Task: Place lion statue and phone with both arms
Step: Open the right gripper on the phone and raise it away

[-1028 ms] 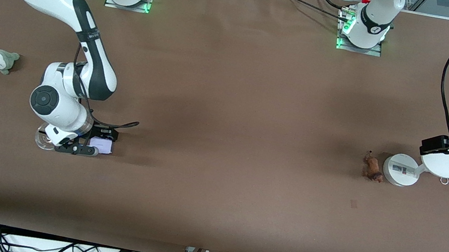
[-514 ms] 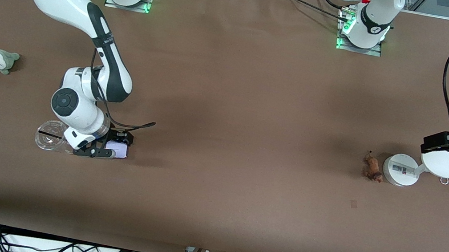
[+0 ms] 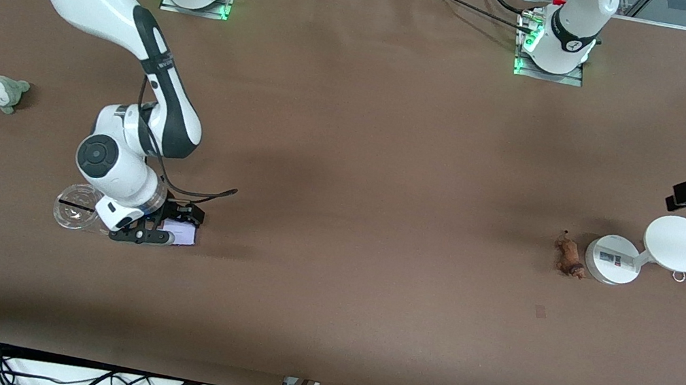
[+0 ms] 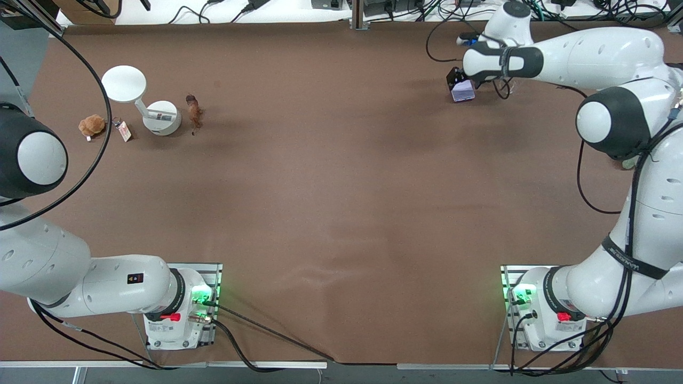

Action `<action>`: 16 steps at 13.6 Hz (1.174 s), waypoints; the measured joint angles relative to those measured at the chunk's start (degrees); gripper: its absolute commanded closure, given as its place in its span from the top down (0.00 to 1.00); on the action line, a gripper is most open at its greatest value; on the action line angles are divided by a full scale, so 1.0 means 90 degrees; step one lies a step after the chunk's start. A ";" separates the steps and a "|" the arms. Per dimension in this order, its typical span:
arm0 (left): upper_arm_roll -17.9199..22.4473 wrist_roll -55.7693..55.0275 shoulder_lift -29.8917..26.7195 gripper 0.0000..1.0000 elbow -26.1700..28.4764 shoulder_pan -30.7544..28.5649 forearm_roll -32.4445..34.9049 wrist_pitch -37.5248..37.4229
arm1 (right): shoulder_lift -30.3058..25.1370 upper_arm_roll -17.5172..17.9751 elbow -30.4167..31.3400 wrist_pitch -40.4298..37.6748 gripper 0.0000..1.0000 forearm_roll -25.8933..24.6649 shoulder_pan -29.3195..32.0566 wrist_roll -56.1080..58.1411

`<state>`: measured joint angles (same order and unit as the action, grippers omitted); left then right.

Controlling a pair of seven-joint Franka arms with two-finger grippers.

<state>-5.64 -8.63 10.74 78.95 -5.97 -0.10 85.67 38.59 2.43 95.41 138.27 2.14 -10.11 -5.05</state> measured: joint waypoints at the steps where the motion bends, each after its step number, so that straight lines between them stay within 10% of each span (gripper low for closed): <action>1: 0.0003 0.0000 -0.0065 1.00 0.0192 0.0037 -0.0001 0.0002 | -0.0289 -0.0003 -0.0090 -0.0443 1.00 0.0009 0.0001 0.0000; 8: 0.0079 0.0007 -0.0414 1.00 0.0615 0.0064 -0.0001 0.0012 | -0.2293 -0.0084 -0.1214 -0.4400 1.00 0.0117 0.0071 -0.0409; 16: 0.0035 0.0008 -0.0396 1.00 0.0720 0.0098 -0.0001 0.0013 | -0.3626 -0.0532 -0.0743 -0.5610 1.00 0.0143 0.0101 -0.0285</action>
<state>-5.33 -8.55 7.18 85.43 -5.09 -0.11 85.79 5.96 -2.35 88.73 87.78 3.43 -9.20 -7.61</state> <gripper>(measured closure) 0.000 0.000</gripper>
